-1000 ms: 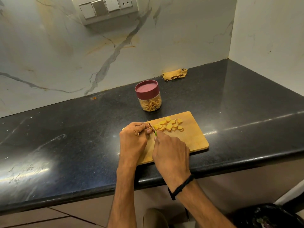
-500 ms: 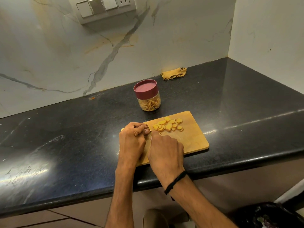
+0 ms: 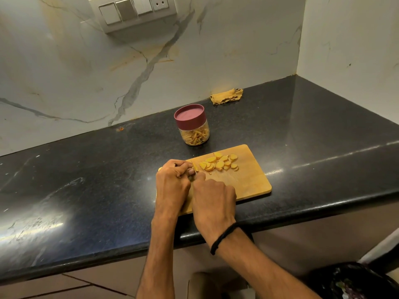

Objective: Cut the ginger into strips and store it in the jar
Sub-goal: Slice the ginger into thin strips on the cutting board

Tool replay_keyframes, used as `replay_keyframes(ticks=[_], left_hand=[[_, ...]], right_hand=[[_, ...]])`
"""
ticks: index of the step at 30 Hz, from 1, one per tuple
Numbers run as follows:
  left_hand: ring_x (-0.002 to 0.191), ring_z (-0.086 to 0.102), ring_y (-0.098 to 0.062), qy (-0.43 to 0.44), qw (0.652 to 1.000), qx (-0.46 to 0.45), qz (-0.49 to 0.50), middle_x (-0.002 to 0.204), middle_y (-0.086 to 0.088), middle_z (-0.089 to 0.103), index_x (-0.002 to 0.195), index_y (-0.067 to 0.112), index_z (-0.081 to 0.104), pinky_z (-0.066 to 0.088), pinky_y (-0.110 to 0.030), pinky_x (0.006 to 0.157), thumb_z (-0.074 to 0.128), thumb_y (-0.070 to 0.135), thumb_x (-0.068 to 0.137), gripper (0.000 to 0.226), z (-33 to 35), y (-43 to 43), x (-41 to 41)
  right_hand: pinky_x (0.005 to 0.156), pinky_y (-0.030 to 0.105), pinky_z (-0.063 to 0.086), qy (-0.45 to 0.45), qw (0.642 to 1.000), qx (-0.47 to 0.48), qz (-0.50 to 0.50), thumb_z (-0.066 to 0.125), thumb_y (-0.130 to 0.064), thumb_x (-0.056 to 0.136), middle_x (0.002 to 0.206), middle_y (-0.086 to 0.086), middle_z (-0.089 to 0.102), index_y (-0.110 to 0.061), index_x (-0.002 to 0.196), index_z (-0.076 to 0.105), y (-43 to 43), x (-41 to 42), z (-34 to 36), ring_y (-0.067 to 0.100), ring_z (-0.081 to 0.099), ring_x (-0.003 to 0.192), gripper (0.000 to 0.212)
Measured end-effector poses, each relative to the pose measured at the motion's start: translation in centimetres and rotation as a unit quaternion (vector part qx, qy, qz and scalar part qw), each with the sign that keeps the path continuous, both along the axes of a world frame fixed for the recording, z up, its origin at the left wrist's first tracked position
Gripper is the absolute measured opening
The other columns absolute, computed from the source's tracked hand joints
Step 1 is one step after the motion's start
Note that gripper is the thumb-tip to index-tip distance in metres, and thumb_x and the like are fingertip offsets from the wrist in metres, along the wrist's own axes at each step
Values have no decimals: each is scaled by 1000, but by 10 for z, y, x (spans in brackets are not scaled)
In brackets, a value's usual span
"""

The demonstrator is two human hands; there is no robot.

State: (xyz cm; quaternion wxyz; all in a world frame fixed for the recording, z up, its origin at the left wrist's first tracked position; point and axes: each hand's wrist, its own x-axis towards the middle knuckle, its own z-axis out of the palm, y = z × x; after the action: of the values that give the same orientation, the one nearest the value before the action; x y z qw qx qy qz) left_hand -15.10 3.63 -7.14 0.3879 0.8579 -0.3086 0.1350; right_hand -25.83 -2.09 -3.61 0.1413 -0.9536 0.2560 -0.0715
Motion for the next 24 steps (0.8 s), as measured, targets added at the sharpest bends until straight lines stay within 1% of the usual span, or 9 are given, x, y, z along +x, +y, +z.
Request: replay_keyframes(ticks=[3, 5, 7, 9, 11, 14, 17, 21, 24], left_hand=[[83, 60, 0, -1, 1000, 8, 5, 96, 6, 64, 100, 8, 78, 48, -5, 76, 75, 4, 87, 13, 1, 0, -1], [85, 62, -1, 2, 1000, 5, 8, 95, 9, 63, 99, 9, 78, 48, -5, 77, 75, 3, 87, 14, 1, 0, -1], [87, 63, -5, 4, 1000, 1, 12, 96, 6, 66, 100, 9, 78, 49, -7, 79, 74, 2, 87, 15, 2, 0, -2], [87, 62, -7, 2, 1000, 4, 19, 99, 2, 68, 101, 9, 78, 44, -3, 77, 73, 4, 88, 14, 4, 0, -2], [87, 62, -7, -5, 1000, 8, 20, 100, 0, 70, 102, 9, 78, 42, -1, 75, 73, 7, 89, 14, 4, -1, -2], [87, 62, -6, -14, 1000, 14, 18, 102, -1, 72, 103, 11, 78, 41, 0, 75, 73, 12, 90, 14, 4, -1, -4], [88, 61, -5, -11, 1000, 14, 13, 103, -1, 73, 104, 11, 78, 39, 3, 76, 73, 11, 90, 15, 6, -2, -5], [85, 60, -3, 0, 1000, 10, 9, 100, 0, 74, 101, 13, 78, 39, 4, 77, 73, 7, 88, 15, 8, -2, -6], [82, 60, 0, 11, 1000, 4, 11, 98, 1, 73, 100, 13, 77, 41, 3, 76, 74, 7, 88, 14, 8, -1, -7]], right_hand=[[63, 35, 33, 12, 1000, -15, 10, 39, -24, 103, 100, 6, 62, -11, 124, 43, 0, 3, 2, 21, 60, 83, 25], [63, 35, 33, 21, 1000, -19, 14, 40, -24, 103, 100, 6, 62, -11, 125, 41, 1, -1, 2, 22, 61, 85, 25], [63, 34, 34, 20, 1000, -17, 15, 40, -23, 103, 97, 6, 60, -11, 123, 41, 2, -9, 1, 21, 58, 79, 24], [62, 34, 34, 17, 1000, -11, 16, 41, -24, 102, 89, 5, 54, -12, 123, 40, 4, -19, 0, 20, 48, 71, 24], [63, 33, 35, 15, 1000, 1, 10, 44, -25, 101, 88, 4, 51, -14, 124, 39, 4, -27, 1, 19, 48, 71, 26], [66, 32, 36, -12, 1000, 27, -6, 47, -24, 100, 98, 4, 59, -18, 125, 42, 0, -37, 5, 22, 59, 87, 26], [70, 32, 37, -47, 997, 65, -15, 45, -26, 100, 106, 3, 61, -22, 125, 46, -7, -46, 8, 23, 60, 97, 25], [67, 29, 38, -95, 991, 92, -22, 42, -32, 102, 101, -1, 62, -26, 127, 49, -11, -46, 9, 19, 60, 93, 26], [68, 28, 36, -109, 988, 104, -32, 42, -33, 102, 104, -1, 62, -27, 128, 48, -12, -38, 10, 18, 59, 94, 28]])
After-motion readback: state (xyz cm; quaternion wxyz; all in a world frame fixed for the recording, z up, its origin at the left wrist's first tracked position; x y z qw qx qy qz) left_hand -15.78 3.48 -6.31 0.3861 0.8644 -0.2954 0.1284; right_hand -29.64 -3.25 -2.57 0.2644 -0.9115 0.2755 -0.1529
